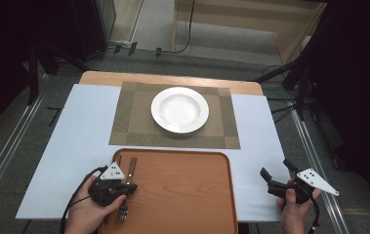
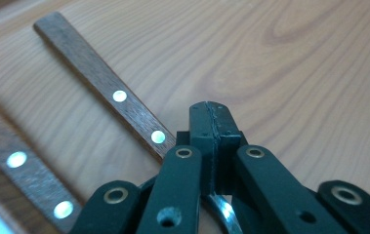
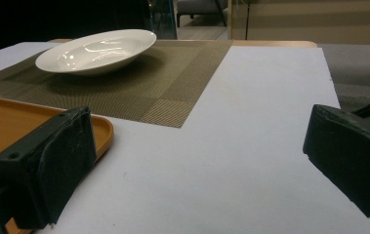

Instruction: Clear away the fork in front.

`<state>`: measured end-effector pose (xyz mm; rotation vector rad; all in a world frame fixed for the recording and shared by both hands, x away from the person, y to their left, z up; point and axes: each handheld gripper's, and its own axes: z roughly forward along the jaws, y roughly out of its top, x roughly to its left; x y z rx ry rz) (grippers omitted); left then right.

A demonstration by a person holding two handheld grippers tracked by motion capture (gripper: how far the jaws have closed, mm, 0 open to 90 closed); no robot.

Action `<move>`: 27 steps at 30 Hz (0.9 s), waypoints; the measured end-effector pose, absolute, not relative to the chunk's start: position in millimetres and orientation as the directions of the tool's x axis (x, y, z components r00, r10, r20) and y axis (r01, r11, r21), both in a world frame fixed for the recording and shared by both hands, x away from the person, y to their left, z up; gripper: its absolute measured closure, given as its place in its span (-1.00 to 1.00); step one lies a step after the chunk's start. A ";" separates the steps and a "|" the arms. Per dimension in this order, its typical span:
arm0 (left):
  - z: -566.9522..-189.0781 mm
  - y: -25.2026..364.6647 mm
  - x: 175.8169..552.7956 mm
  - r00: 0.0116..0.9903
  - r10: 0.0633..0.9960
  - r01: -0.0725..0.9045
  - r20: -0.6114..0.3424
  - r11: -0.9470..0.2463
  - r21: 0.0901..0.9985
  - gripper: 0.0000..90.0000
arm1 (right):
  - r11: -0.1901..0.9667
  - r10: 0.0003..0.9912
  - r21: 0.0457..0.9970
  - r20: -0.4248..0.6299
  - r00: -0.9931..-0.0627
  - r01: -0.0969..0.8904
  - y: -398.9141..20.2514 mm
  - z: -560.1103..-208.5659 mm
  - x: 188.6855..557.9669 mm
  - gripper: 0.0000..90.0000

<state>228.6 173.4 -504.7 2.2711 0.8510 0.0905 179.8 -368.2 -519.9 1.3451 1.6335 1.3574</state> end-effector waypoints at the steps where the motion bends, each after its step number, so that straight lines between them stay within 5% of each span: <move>1: -504.7 173.8 229.2 0.781 0.601 0.553 -0.173 -0.536 0.638 0.98 | -0.045 0.946 0.949 0.141 -0.292 0.312 -368.0 -519.9 179.8 -1.00; 23: -506.0 177.9 264.2 0.719 0.677 0.569 -0.157 -0.444 0.692 0.97 | -0.034 0.947 0.951 0.129 -0.295 0.306 -366.7 -520.1 180.2 -1.00; 27: -500.3 179.6 263.6 0.721 0.667 0.558 -0.186 -0.401 0.726 0.81 | -0.032 0.947 0.953 0.126 -0.296 0.302 -366.5 -520.0 179.8 -1.00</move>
